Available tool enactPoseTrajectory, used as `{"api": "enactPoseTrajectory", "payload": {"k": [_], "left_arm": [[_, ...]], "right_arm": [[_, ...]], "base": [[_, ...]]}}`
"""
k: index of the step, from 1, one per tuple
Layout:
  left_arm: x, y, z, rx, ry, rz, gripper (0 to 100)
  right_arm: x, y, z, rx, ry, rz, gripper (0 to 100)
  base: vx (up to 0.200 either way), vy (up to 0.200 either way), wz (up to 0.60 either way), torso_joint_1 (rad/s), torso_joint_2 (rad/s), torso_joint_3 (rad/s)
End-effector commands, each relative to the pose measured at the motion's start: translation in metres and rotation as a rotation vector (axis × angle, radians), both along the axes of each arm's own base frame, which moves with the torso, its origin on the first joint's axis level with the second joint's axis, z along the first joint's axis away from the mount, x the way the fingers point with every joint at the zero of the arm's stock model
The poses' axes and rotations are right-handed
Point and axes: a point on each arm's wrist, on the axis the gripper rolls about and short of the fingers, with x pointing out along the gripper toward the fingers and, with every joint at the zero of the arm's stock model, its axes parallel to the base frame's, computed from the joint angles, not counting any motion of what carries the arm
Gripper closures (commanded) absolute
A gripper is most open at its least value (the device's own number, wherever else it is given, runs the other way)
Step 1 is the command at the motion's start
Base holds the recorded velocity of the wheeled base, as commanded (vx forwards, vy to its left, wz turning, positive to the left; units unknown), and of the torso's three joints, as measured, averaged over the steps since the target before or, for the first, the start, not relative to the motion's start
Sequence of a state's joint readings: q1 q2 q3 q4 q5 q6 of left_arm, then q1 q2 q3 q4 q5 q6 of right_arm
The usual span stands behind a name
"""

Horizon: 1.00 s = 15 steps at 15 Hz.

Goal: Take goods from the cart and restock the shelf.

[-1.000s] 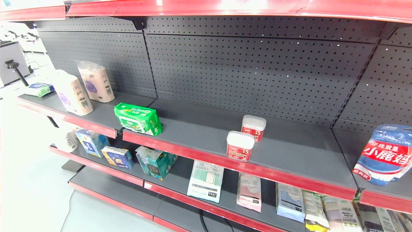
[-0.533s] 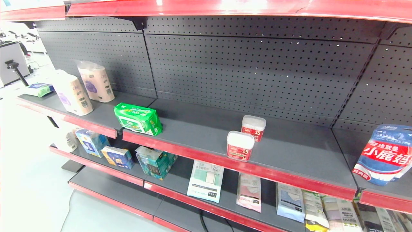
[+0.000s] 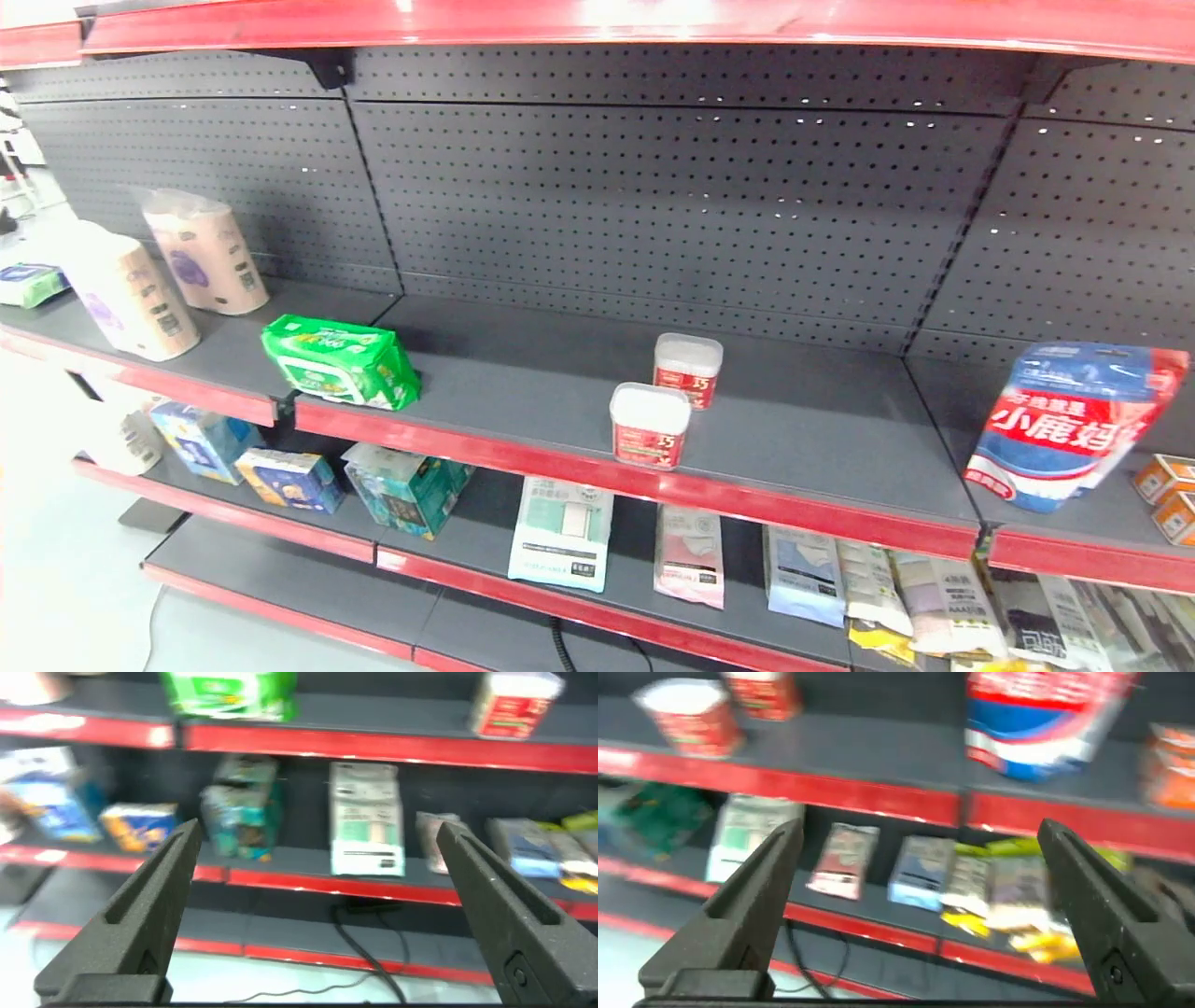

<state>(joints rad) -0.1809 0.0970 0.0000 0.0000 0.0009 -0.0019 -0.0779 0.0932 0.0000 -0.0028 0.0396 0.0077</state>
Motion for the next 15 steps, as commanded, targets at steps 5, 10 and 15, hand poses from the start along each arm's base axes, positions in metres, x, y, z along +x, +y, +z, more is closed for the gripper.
{"api": "enactPoseTrajectory", "payload": {"k": [5,10,15], "left_arm": [[0.0,0.0,0.0,-0.001,0.0,0.001,0],[0.0,0.0,0.0,0.0,0.003,-0.015,0],[0.038,-0.005,0.11,-0.241,0.057,0.115,0]], "right_arm": [[0.001,0.0,0.0,-0.001,0.006,0.0,0],[0.0,0.0,0.0,-0.003,0.005,0.0,0],[0.0,0.0,0.0,-0.001,0.005,0.0,0]], "base": [[0.0,0.0,-0.6,0.005,0.0,0.002],[0.0,0.0,-0.12,0.0,0.0,0.0],[0.0,0.0,0.0,0.0,0.0,0.0]]}}
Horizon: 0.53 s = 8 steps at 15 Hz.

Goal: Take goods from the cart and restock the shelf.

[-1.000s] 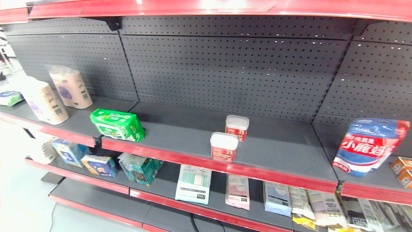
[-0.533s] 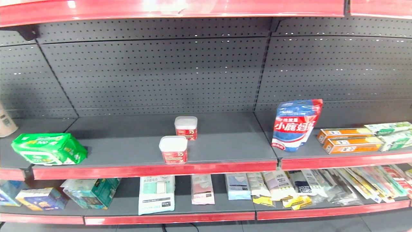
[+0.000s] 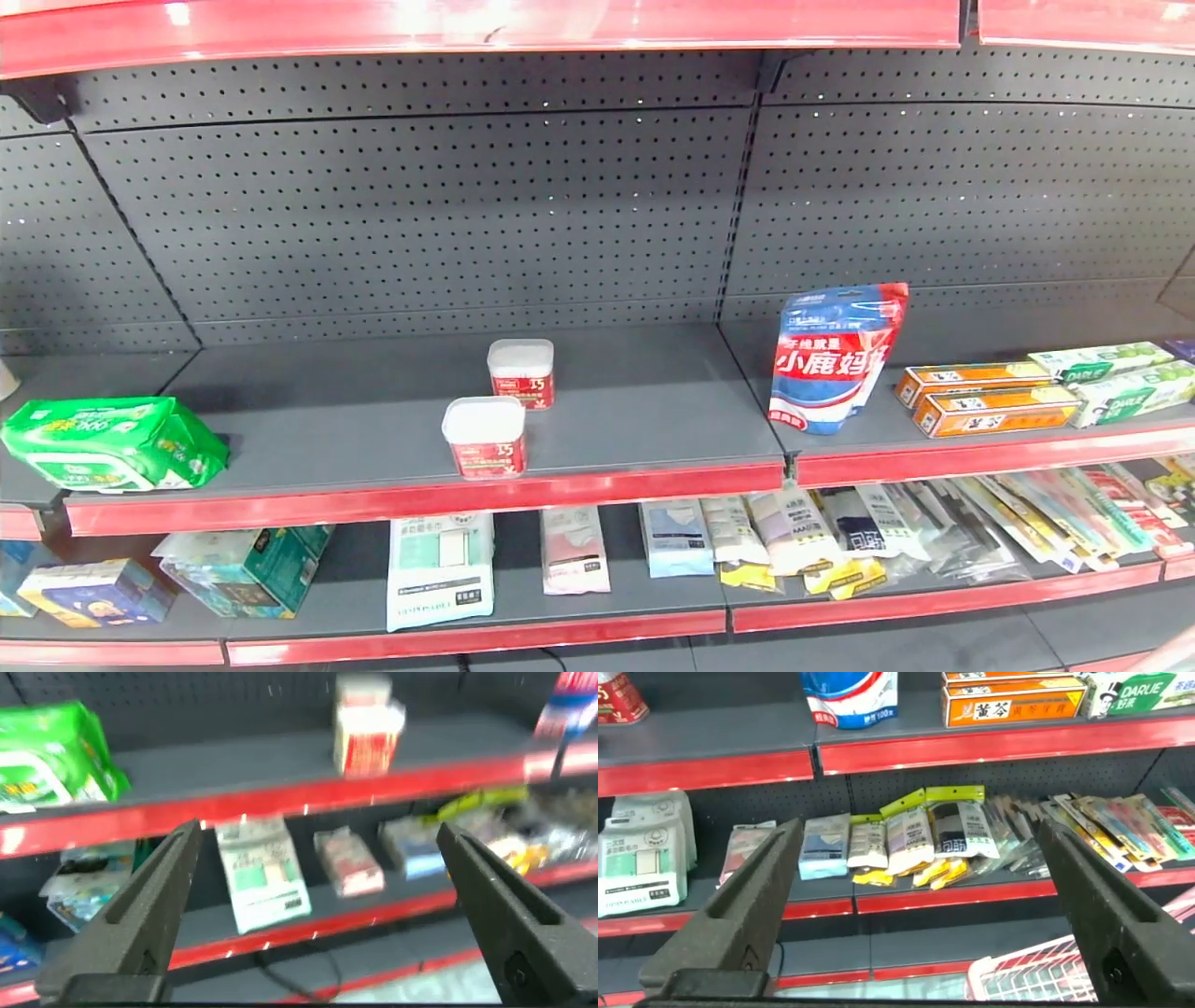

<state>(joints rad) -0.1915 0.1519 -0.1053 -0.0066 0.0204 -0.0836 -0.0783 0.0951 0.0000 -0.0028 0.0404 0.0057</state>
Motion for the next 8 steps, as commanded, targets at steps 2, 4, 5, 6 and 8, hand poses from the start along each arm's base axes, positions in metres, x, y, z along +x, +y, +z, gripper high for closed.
{"api": "enactPoseTrajectory", "payload": {"k": [2,4,5,6,8], "left_arm": [[0.067,-0.008,0.081,-0.108,0.211,0.199,0],[0.11,-0.006,0.068,0.031,0.411,0.375,0],[0.138,-0.005,0.055,0.057,0.543,0.399,0],[0.149,-0.006,0.045,0.071,0.613,0.383,0],[0.177,-0.009,0.033,0.073,0.706,0.317,0]], "right_arm": [[0.0,0.0,0.0,0.001,0.004,-0.001,0],[0.0,0.0,0.0,-0.001,0.003,0.0,0],[0.0,0.0,0.0,0.001,0.004,-0.001,0],[0.0,0.0,0.0,-0.001,0.004,0.0,0],[0.0,0.0,0.0,0.001,0.004,0.001,0]], "base": [[0.0,0.0,0.0,0.0,0.0,0.0],[0.0,0.0,0.0,0.0,0.0,0.0],[0.0,0.0,0.0,0.0,0.0,0.0],[0.0,0.0,0.0,0.0,0.0,0.0],[0.0,0.0,0.0,0.0,0.0,0.0]]}}
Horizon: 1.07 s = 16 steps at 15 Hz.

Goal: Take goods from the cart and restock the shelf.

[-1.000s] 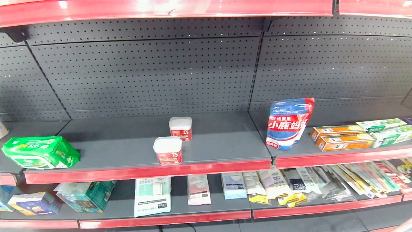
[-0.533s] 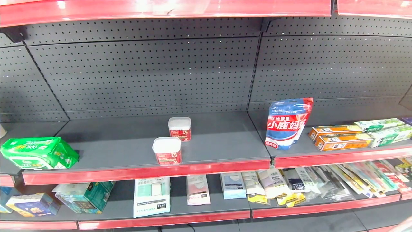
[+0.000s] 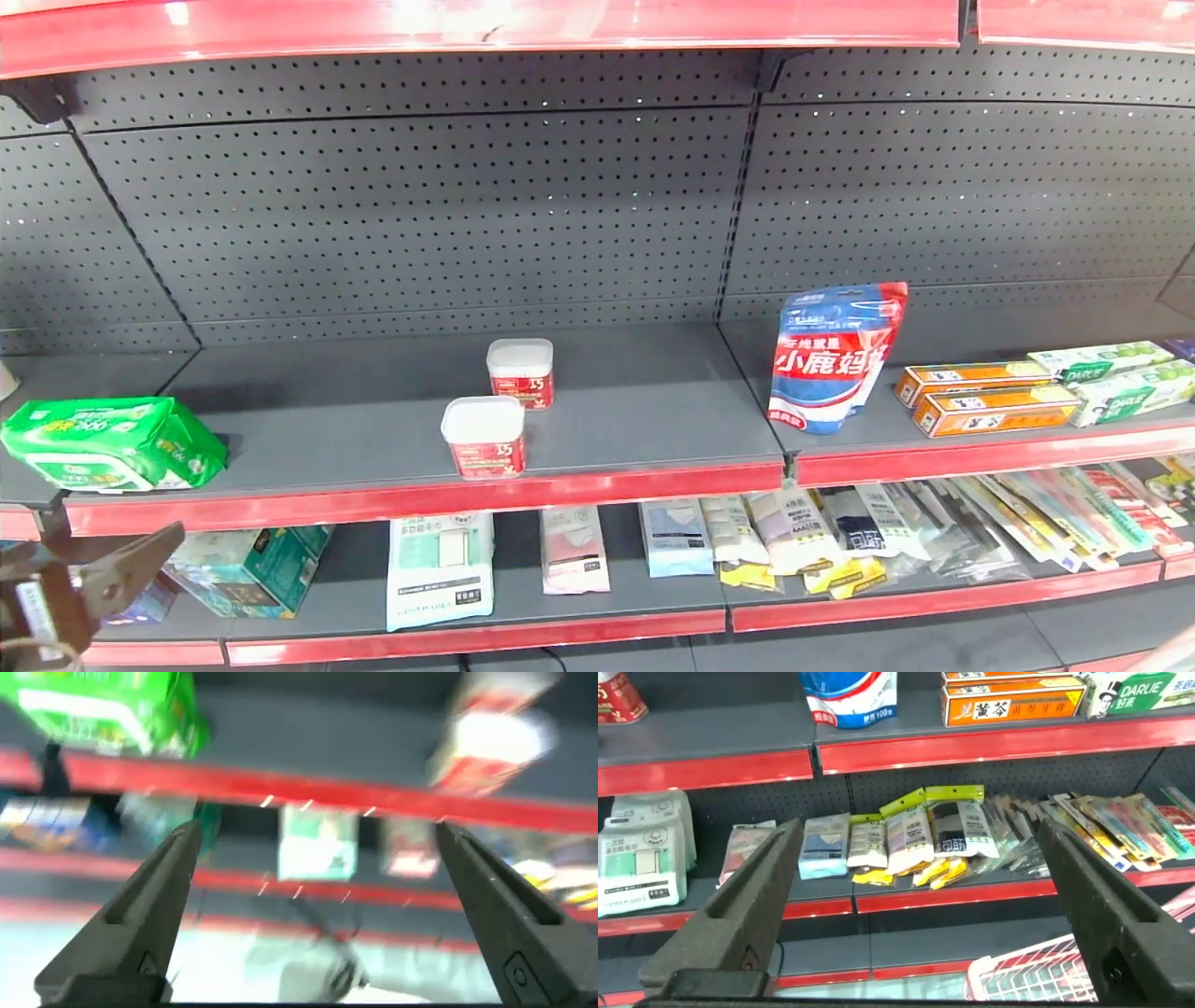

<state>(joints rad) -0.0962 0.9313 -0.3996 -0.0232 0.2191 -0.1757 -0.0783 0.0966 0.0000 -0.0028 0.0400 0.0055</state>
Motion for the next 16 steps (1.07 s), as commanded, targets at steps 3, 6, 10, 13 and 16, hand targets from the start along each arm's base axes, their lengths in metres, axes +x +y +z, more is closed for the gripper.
{"api": "enactPoseTrajectory", "payload": {"k": [3,6,10,13,16], "left_arm": [[0.109,-0.004,-0.047,0.006,0.301,0.014,0],[0.134,-0.008,-0.067,0.009,0.319,-0.001,0],[0.164,-0.012,-0.078,-0.008,0.323,-0.027,0],[0.184,-0.021,-0.092,-0.012,0.313,-0.046,0],[0.198,-0.028,-0.102,-0.013,0.312,-0.061,0]], "right_arm": [[0.0,0.0,0.0,0.001,0.001,0.001,0],[0.0,0.0,0.0,0.001,0.003,0.0,0],[0.0,0.0,0.0,0.001,0.003,0.0,0],[0.0,0.0,0.0,0.001,0.003,0.0,0],[0.0,0.0,0.0,-0.001,0.003,0.002,0]], "base": [[0.0,0.0,0.0,0.0,0.0,0.0],[0.0,0.0,0.0,0.0,0.0,0.0],[0.0,0.0,0.0,0.0,0.0,0.0],[0.0,0.0,0.0,0.0,0.0,0.0],[0.0,0.0,0.0,0.0,0.0,0.0]]}}
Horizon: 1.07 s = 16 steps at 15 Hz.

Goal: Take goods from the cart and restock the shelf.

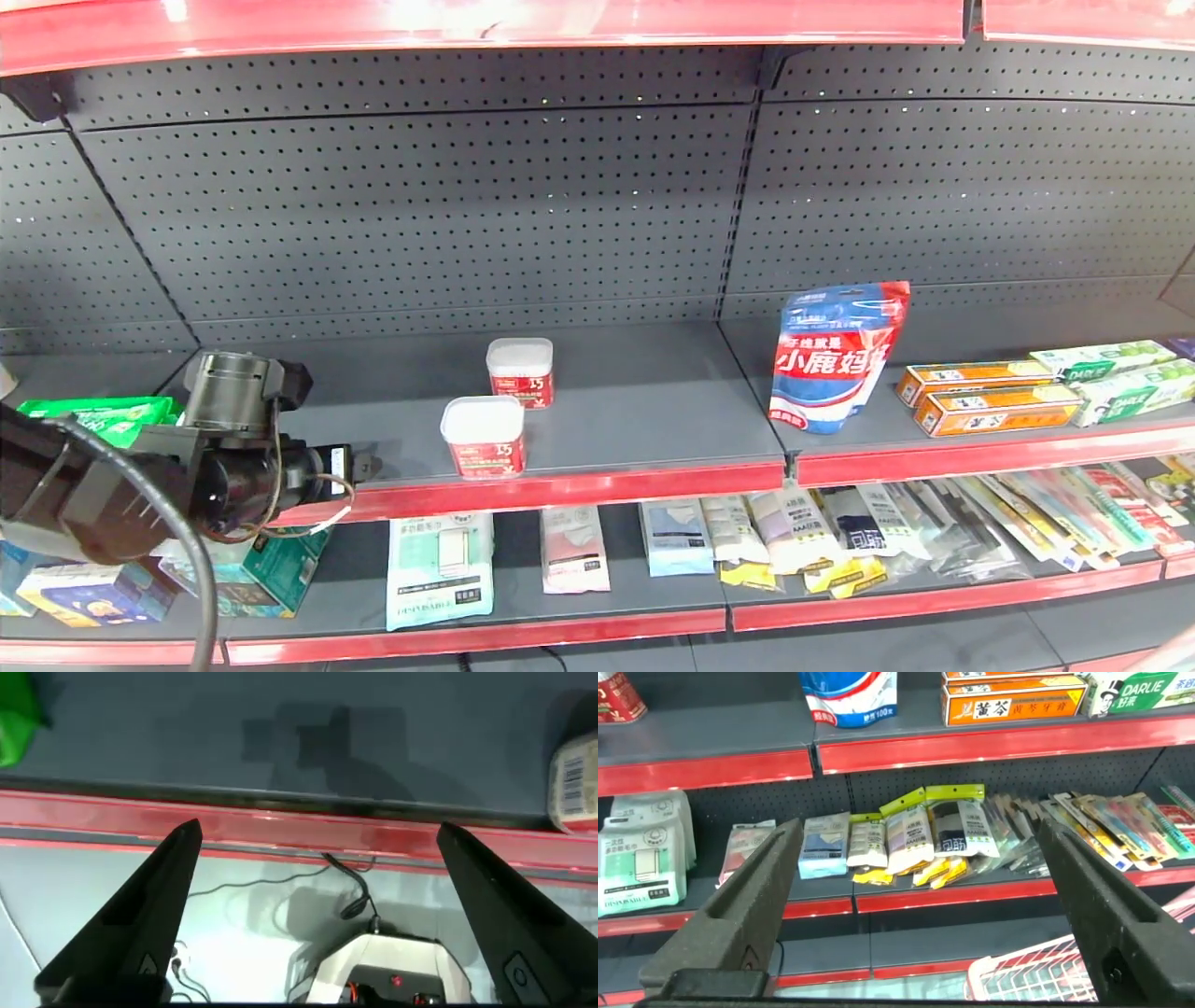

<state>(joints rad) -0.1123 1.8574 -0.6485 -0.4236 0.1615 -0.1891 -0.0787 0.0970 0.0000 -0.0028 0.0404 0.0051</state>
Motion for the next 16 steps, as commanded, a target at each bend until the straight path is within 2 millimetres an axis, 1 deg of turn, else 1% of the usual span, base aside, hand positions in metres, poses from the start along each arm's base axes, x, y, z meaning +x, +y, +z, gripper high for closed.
{"api": "enactPoseTrajectory", "payload": {"k": [1,2,3,5,8,10,16], "left_arm": [[0.014,-0.005,-0.013,0.003,0.021,-0.007,0],[0.024,-0.006,-0.014,0.001,0.003,-0.006,0],[0.028,-0.006,-0.016,0.0,-0.004,-0.005,0],[0.037,-0.007,-0.017,-0.003,-0.014,-0.003,0],[0.042,-0.012,-0.018,-0.004,-0.022,-0.016,0],[0.052,-0.016,-0.018,-0.008,-0.058,-0.023,0],[0.06,-0.035,-0.017,-0.01,-0.079,-0.08,0]], "right_arm": [[0.0,0.0,0.0,0.001,0.002,0.0,0],[0.0,0.0,0.0,0.001,0.002,0.0,0],[0.0,0.0,0.0,0.001,0.001,0.0,0],[0.0,0.0,0.0,0.001,0.001,0.0,0],[0.0,0.0,0.0,0.001,0.002,0.001,0],[0.0,0.0,0.0,0.001,0.002,0.0,0],[0.0,0.0,0.0,0.001,0.001,0.0,0]], "base": [[0.0,0.0,0.0,0.0,0.0,0.0],[0.0,0.0,0.0,0.0,0.0,0.0],[0.0,0.0,0.0,0.0,0.0,0.0],[0.0,0.0,0.0,0.0,0.0,0.0],[0.0,0.0,0.0,0.0,0.0,0.0],[0.0,0.0,0.0,0.0,0.0,0.0],[0.0,0.0,0.0,0.0,0.0,0.0]]}}
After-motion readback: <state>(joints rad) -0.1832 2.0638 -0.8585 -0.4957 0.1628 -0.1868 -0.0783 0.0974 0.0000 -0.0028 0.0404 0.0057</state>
